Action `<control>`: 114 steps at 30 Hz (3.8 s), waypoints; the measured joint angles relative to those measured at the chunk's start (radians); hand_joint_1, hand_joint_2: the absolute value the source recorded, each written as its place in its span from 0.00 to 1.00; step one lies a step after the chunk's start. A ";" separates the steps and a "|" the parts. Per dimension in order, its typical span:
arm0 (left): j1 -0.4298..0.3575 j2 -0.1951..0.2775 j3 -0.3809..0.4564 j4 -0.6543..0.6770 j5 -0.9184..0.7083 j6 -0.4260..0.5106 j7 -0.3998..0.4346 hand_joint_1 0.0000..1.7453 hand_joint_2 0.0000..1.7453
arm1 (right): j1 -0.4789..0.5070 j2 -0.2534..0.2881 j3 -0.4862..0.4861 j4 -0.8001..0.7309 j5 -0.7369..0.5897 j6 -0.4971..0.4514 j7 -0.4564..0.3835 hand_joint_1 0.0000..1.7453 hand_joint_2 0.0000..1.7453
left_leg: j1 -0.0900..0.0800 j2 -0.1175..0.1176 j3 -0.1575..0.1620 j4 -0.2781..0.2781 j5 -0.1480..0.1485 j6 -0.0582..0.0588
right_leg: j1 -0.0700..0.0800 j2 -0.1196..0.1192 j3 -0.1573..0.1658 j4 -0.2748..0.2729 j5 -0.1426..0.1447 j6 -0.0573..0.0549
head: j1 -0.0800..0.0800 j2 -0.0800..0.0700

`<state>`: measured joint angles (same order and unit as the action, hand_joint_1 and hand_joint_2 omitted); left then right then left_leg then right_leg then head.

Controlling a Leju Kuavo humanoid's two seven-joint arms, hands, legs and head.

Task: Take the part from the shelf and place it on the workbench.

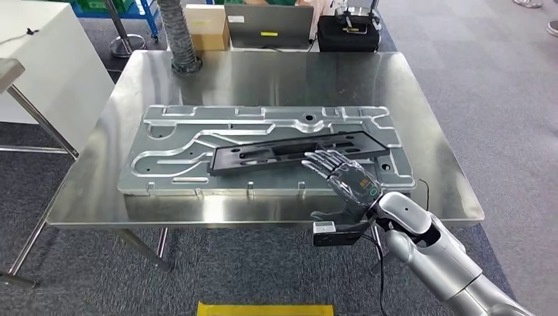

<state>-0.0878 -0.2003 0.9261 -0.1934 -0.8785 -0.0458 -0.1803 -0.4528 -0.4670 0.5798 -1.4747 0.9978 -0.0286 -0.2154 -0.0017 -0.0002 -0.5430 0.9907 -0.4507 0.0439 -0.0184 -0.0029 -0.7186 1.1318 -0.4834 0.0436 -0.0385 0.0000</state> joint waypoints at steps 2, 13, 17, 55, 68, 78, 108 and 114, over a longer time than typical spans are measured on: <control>0.001 0.000 0.000 0.000 -0.002 -0.002 0.000 0.00 0.00 | 0.001 -0.001 0.000 0.000 -0.005 0.000 0.000 0.00 0.00 | -0.001 0.001 -0.032 0.003 0.023 0.001 | -0.002 0.000 -0.021 0.126 -0.071 0.006 | 0.000 0.000; 0.004 -0.001 0.000 0.000 -0.010 -0.003 -0.001 0.00 0.00 | -0.005 -0.004 -0.007 -0.010 -0.013 -0.005 0.001 0.00 0.00 | 0.000 -0.002 -0.130 0.028 0.082 -0.047 | 0.005 -0.001 0.204 -0.148 -0.001 -0.042 | 0.000 0.000; 0.006 -0.001 0.000 0.000 -0.012 -0.001 0.004 0.00 0.00 | -0.007 -0.005 -0.007 -0.009 -0.031 -0.003 -0.003 0.00 0.00 | 0.007 -0.002 -0.179 0.245 -0.102 -0.063 | 0.006 -0.006 0.146 -0.150 0.050 -0.055 | 0.000 0.000; -0.002 0.000 0.001 0.000 -0.026 -0.002 -0.008 0.00 0.00 | 0.007 -0.032 -0.015 -0.008 -0.048 -0.032 0.012 0.00 0.00 | -0.002 0.000 0.075 0.024 -0.079 -0.033 | 0.013 -0.004 0.050 -0.128 0.121 -0.035 | 0.000 0.000; -0.003 -0.001 0.003 0.000 -0.021 0.000 -0.001 0.00 0.00 | 0.034 -0.041 -0.039 -0.001 -0.079 -0.041 0.012 0.00 0.00 | 0.002 0.010 -0.093 0.021 0.048 -0.008 | -0.006 -0.001 0.138 0.035 -0.003 0.012 | 0.000 0.000; 0.006 -0.001 0.023 0.000 -0.042 0.016 0.014 0.00 0.00 | 0.176 0.085 -0.276 0.379 -0.409 -0.140 -0.071 0.00 0.00 | 0.010 0.005 -0.177 0.232 -0.112 -0.064 | 0.003 -0.014 0.170 -0.144 0.021 -0.055 | 0.000 0.000; 0.002 0.023 0.000 -0.001 -0.142 0.074 0.054 0.00 1.00 | 0.390 0.501 -0.832 1.263 -0.641 -0.043 0.282 0.00 0.75 | 0.011 0.010 -0.159 0.203 -0.085 -0.074 | 0.002 -0.011 0.246 -0.152 -0.042 -0.066 | -0.001 0.000; 0.000 0.029 -0.010 -0.001 -0.155 0.075 0.067 0.00 1.00 | 0.394 0.524 -0.833 1.271 -0.614 -0.024 0.264 0.00 1.00 | 0.009 0.009 -0.023 0.104 -0.048 -0.057 | 0.013 -0.008 0.212 -0.145 -0.018 -0.061 | -0.001 0.000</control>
<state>-0.0877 -0.1715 0.9163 -0.1942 -1.0332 0.0292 -0.1131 -0.0585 0.0573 -0.2532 -0.2032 0.3837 -0.0526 0.0487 0.0074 0.0087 -0.5658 1.0947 -0.4988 -0.0133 -0.0059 -0.0106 -0.5070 0.9873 -0.5010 -0.0178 -0.0391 0.0000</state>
